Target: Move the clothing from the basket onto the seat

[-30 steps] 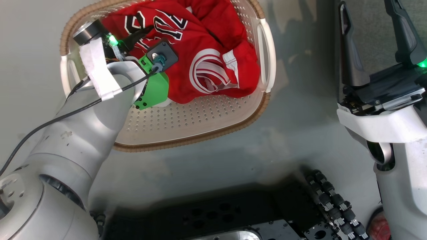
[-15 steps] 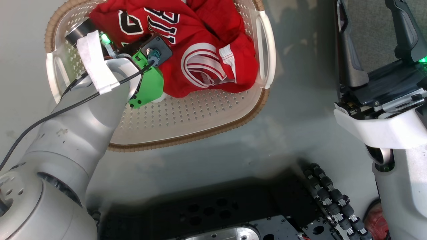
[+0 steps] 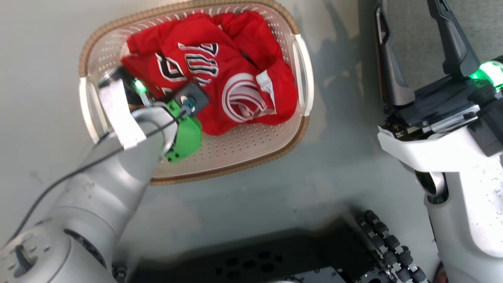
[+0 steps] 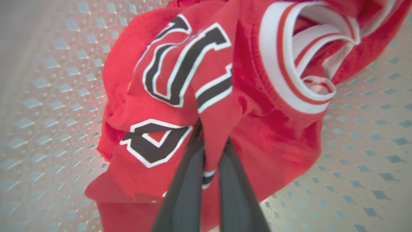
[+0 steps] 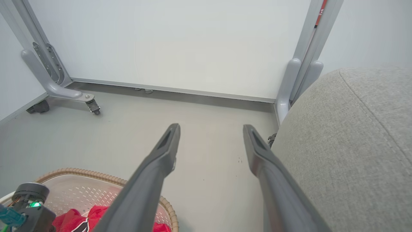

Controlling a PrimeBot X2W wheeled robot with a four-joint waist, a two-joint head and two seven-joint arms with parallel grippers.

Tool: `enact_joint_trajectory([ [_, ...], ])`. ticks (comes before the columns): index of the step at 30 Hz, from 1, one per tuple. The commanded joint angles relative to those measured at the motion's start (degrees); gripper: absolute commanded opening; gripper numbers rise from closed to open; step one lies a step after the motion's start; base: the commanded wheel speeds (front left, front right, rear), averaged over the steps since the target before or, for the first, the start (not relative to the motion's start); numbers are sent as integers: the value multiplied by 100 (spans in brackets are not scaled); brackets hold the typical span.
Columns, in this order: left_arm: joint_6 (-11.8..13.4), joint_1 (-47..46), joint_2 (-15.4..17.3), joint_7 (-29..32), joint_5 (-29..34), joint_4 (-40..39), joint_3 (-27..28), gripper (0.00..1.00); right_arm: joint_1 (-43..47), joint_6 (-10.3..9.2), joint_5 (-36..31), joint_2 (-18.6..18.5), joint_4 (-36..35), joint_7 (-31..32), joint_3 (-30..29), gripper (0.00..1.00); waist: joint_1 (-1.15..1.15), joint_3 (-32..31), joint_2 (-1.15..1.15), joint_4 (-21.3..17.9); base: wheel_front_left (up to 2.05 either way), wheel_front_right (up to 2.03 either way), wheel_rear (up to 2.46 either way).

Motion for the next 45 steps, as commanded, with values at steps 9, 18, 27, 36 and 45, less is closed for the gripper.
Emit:
enact_joint_trajectory([
  [9,53,1096,168,-126,-466,-985,212,0,513,-2,105,49,290,-26,18,100,0,-1684,0,91,0,0,0],
  [18,398,2106,398,-125,-493,-2437,978,0,933,-2,121,49,551,-26,120,100,0,-2758,0,125,0,0,0],
  [27,660,3353,429,-126,-111,-4106,2159,0,1524,-2,189,122,882,-26,232,100,0,-3926,0,189,0,0,0],
  [36,659,4479,209,-126,207,-5125,3173,0,2288,-2,311,102,1282,-20,518,100,0,-5028,0,185,0,0,0],
  [45,431,5039,-6,-126,383,-5777,3828,0,2760,-2,375,35,1455,-20,851,100,0,-5562,0,166,0,0,0],
])
